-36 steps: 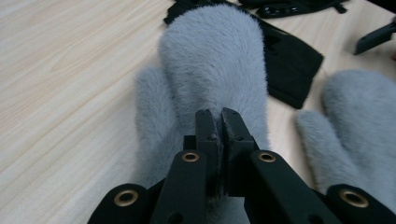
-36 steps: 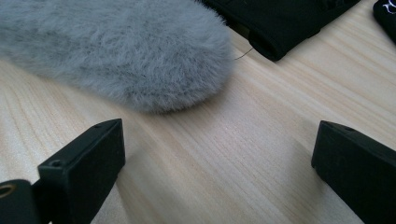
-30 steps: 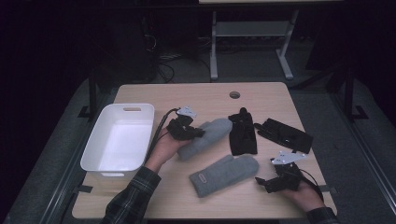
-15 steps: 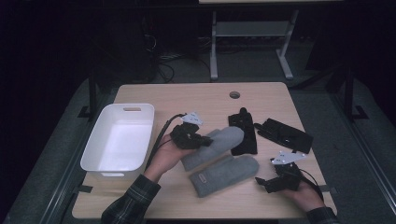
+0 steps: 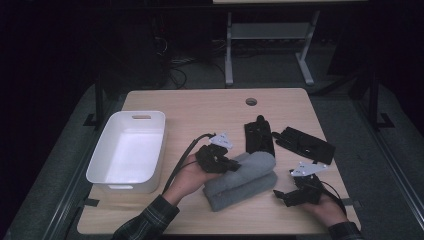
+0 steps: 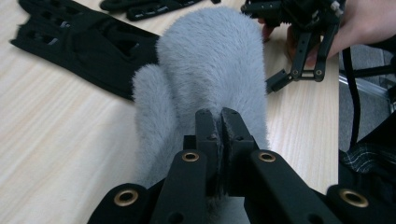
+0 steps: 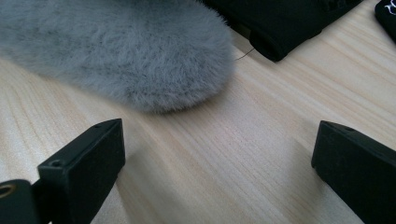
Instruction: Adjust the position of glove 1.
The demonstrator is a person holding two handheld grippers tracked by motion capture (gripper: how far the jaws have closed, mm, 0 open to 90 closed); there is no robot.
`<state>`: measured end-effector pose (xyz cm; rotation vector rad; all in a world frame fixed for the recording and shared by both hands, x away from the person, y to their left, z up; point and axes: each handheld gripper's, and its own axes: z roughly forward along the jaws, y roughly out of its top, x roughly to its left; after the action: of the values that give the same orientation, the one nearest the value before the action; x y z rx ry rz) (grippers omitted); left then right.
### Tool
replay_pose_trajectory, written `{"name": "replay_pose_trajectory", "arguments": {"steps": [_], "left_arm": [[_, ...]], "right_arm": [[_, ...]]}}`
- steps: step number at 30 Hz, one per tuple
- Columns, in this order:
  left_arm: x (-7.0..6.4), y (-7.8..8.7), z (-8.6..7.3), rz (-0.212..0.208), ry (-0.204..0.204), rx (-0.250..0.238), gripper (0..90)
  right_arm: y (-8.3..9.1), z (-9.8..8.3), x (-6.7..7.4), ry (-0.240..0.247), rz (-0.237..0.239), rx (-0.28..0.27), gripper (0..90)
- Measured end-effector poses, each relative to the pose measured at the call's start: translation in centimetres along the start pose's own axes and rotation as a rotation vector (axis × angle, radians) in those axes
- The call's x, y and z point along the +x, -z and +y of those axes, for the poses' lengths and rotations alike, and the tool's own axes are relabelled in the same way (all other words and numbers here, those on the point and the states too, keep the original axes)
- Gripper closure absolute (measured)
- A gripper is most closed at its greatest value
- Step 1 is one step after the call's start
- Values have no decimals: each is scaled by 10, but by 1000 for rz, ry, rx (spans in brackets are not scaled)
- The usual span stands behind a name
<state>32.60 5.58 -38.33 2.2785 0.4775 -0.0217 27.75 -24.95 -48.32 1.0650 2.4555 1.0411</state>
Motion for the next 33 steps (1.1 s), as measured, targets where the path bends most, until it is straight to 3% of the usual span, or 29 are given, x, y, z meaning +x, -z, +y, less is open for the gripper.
{"name": "replay_pose_trajectory", "arguments": {"steps": [26, 30, 33], "left_arm": [[-14, -36, -12, 24, -27, 91, 850], [-18, -39, -13, 38, -50, 91, 732], [-19, -31, -9, 35, -44, 50, 620]], "right_arm": [[0, 0, 0, 0, 1, 0, 25], [0, 0, 0, 0, 2, 1, 25], [0, 0, 0, 1, 2, 0, 25]]}}
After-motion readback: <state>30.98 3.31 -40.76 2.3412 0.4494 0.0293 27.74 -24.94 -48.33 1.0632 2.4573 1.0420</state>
